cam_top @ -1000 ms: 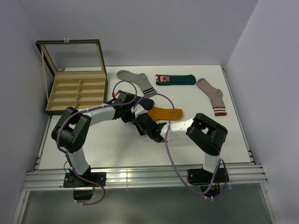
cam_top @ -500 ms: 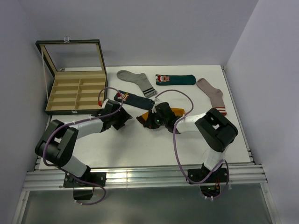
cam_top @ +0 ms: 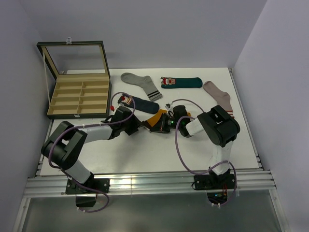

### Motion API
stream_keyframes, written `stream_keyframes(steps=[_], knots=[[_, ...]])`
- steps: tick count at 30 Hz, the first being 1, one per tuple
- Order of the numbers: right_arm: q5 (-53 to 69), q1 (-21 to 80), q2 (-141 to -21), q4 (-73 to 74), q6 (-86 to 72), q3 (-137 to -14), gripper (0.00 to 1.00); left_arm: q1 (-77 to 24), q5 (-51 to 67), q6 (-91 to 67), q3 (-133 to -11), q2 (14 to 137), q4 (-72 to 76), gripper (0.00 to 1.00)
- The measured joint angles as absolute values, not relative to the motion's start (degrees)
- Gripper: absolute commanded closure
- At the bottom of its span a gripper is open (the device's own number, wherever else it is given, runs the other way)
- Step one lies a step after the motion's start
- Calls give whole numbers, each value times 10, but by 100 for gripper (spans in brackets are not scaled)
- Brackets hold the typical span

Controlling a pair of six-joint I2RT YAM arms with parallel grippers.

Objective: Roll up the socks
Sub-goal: Roll the sock at the center of the board.

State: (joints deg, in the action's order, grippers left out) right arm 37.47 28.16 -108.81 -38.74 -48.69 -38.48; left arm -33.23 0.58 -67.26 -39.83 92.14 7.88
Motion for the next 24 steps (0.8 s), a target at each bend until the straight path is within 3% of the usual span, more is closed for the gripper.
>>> stream_keyframes(steps=[24], knots=[[421, 253, -1134, -462, -596, -371, 100, -338, 10, -672, -456, 989, 89, 64]])
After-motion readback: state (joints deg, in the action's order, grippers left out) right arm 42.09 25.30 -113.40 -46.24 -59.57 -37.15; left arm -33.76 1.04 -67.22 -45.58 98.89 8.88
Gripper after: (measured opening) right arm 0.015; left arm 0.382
